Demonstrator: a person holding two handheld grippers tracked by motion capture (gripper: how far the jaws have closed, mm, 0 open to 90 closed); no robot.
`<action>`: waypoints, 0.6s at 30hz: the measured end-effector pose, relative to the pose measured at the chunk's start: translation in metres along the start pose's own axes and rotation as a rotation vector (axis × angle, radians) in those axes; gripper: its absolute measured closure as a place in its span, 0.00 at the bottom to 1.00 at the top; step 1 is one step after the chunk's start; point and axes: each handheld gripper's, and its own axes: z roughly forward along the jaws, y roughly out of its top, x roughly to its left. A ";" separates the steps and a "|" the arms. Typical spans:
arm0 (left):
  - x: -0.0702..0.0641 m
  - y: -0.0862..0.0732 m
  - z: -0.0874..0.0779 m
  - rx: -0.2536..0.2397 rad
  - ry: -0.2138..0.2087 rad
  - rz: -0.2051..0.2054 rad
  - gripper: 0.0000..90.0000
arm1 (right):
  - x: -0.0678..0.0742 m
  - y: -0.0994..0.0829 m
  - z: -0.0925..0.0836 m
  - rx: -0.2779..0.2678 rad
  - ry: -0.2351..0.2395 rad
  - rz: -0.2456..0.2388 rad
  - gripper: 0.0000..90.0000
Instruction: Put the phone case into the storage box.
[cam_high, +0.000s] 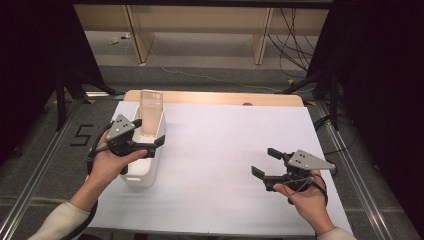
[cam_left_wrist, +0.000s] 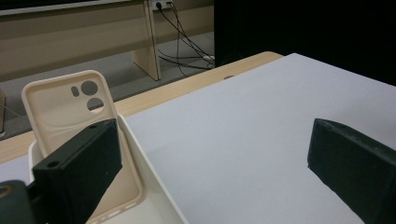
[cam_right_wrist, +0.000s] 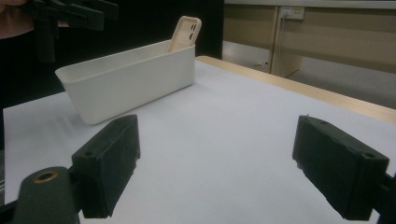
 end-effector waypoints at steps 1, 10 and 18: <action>-0.001 0.000 0.000 -0.003 -0.004 0.002 0.03 | 0.000 0.000 -0.001 0.011 -0.016 -0.009 0.18; -0.010 -0.002 -0.004 -0.009 -0.021 0.016 0.03 | -0.001 0.001 -0.003 0.029 -0.025 -0.034 0.18; -0.014 -0.005 -0.007 -0.015 -0.037 0.018 0.03 | -0.001 0.001 -0.003 0.029 -0.023 -0.033 0.18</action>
